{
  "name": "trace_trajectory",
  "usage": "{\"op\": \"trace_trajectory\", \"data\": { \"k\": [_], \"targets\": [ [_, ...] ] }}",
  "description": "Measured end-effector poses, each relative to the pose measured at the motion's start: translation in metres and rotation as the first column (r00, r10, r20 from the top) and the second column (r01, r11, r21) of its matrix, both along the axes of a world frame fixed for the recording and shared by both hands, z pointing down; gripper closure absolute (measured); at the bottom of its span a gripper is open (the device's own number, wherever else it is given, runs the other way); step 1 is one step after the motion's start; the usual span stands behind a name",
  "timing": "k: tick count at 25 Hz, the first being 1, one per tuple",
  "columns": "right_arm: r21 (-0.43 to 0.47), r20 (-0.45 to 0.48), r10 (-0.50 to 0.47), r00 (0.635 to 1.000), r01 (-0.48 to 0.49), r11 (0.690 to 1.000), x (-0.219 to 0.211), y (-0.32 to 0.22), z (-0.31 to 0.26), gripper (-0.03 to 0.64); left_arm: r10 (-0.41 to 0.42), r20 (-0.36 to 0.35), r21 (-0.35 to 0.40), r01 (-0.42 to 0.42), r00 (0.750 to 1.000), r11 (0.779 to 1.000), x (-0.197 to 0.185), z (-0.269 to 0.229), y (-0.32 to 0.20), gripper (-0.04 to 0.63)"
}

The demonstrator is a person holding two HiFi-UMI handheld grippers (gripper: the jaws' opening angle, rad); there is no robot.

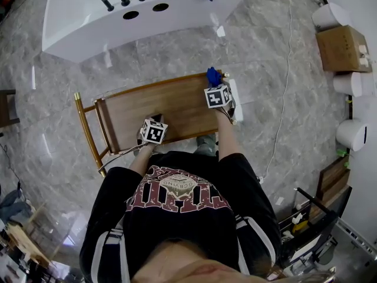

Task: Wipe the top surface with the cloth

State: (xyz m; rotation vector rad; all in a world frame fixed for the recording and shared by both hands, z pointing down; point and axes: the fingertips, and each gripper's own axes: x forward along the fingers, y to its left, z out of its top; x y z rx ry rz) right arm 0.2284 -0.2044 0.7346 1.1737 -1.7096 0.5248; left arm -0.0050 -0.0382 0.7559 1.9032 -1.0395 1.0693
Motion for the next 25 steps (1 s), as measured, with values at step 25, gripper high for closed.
{"op": "trace_trajectory", "data": {
  "k": [25],
  "targets": [
    [-0.051, -0.077, -0.08, 0.994, 0.077, 0.996, 0.027, 0.058, 0.003, 0.531, -0.011, -0.004, 0.017, 0.011, 1.0, 1.0, -0.003, 0.001, 0.002, 0.548]
  ]
}}
